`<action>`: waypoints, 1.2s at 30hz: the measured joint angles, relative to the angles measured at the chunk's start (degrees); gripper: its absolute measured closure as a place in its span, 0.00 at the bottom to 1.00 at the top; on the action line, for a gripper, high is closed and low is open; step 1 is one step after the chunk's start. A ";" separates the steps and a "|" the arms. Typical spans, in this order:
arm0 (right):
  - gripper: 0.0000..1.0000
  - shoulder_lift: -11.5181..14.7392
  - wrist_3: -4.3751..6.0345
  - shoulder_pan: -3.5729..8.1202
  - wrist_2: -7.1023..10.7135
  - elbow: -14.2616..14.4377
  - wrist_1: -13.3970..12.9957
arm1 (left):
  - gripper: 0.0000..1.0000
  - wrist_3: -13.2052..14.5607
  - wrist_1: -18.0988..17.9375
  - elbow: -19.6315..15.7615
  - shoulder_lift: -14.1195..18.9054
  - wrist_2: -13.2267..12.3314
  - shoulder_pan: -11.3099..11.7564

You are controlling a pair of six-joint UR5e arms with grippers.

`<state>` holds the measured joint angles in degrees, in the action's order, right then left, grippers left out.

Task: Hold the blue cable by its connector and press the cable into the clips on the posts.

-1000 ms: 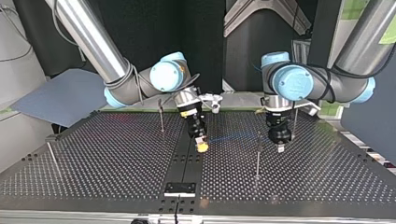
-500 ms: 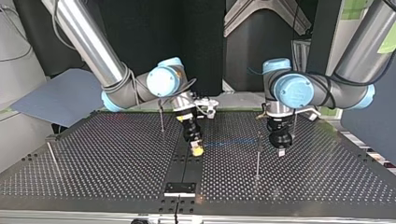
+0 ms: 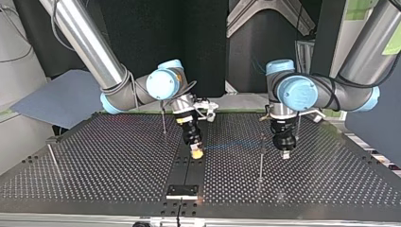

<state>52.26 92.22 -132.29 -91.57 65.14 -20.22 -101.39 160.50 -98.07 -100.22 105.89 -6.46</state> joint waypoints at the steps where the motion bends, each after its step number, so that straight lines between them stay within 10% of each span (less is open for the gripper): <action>1: 1.00 0.00 0.00 -0.01 0.00 0.00 0.11 | 0.26 0.10 0.27 0.00 0.00 0.43 -0.06; 2: 1.00 0.00 0.00 -0.01 0.00 0.00 0.21 | 0.13 0.25 0.62 0.01 0.00 1.00 -0.14; 10: 1.00 0.01 0.00 -0.12 0.00 -0.01 0.68 | 0.00 1.25 3.38 0.02 0.00 3.09 -0.59; 36: 1.00 0.01 0.00 -0.64 -0.02 -0.01 1.32 | 0.00 -3.40 14.65 -0.01 2.00 3.30 -1.77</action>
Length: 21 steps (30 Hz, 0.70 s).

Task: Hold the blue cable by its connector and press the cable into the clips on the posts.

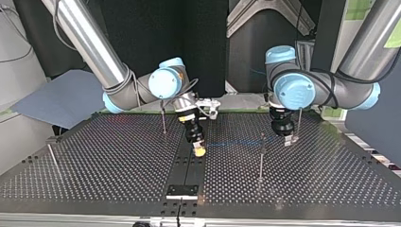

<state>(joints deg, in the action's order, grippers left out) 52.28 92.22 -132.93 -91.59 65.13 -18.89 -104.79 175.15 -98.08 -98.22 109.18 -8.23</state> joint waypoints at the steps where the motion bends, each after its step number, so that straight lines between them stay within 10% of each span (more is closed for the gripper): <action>1: 1.00 0.00 0.00 0.00 0.00 0.00 0.02 | 0.00 -0.02 0.39 0.00 0.39 0.04 -0.13; 21: 1.00 0.02 -0.01 0.03 0.00 -0.01 0.14 | 0.00 -0.06 1.33 -3.89 5.41 -0.30 -3.56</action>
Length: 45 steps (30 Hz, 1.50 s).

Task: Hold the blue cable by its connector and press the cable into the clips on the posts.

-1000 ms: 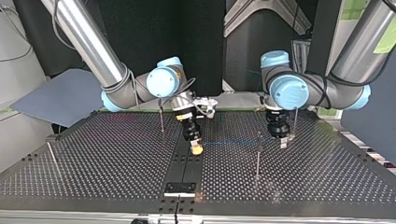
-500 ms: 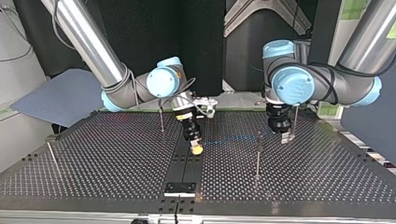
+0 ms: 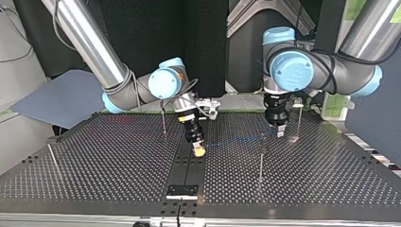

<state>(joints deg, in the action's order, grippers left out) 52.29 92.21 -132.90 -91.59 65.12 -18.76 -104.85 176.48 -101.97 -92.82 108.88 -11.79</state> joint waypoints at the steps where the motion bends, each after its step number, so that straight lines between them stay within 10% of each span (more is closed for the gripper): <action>1: 1.00 -0.01 0.00 -0.01 -0.01 0.00 0.04 | 0.00 0.00 -0.12 -0.22 0.18 -0.01 -0.11; 45: 1.00 -0.01 0.00 -0.20 -0.27 0.00 0.81 | 0.00 1.94 -2.77 -0.93 3.20 -0.25 -4.03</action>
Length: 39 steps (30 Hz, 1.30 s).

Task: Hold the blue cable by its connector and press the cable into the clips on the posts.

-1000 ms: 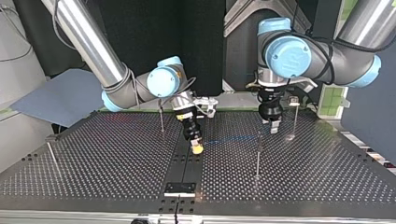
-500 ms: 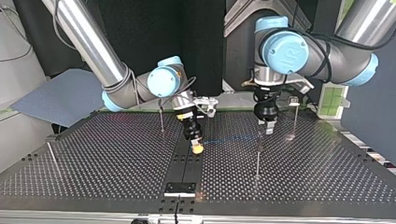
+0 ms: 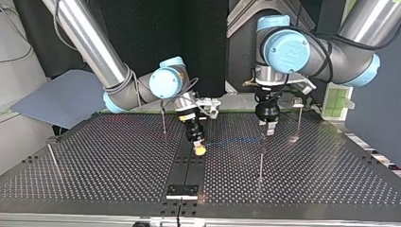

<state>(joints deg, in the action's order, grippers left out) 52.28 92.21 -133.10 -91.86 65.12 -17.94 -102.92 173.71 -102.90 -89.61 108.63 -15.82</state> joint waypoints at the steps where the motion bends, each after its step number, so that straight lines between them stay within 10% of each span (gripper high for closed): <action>1: 1.00 0.00 0.01 0.01 0.00 0.00 0.02 | 0.00 0.00 -0.01 0.00 0.00 0.01 -0.06; 28: 1.00 0.09 0.00 1.93 -0.06 -0.03 1.39 | 0.00 7.69 -1.59 0.00 0.04 -2.29 -3.81; 39: 1.00 0.16 0.00 2.55 -0.09 -0.10 1.26 | 0.00 5.83 -6.28 1.86 -1.76 2.24 -6.61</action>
<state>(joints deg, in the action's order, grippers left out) 52.45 92.22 -130.55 -91.94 65.02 -16.68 -97.09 167.43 -101.03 -91.37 110.87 -22.43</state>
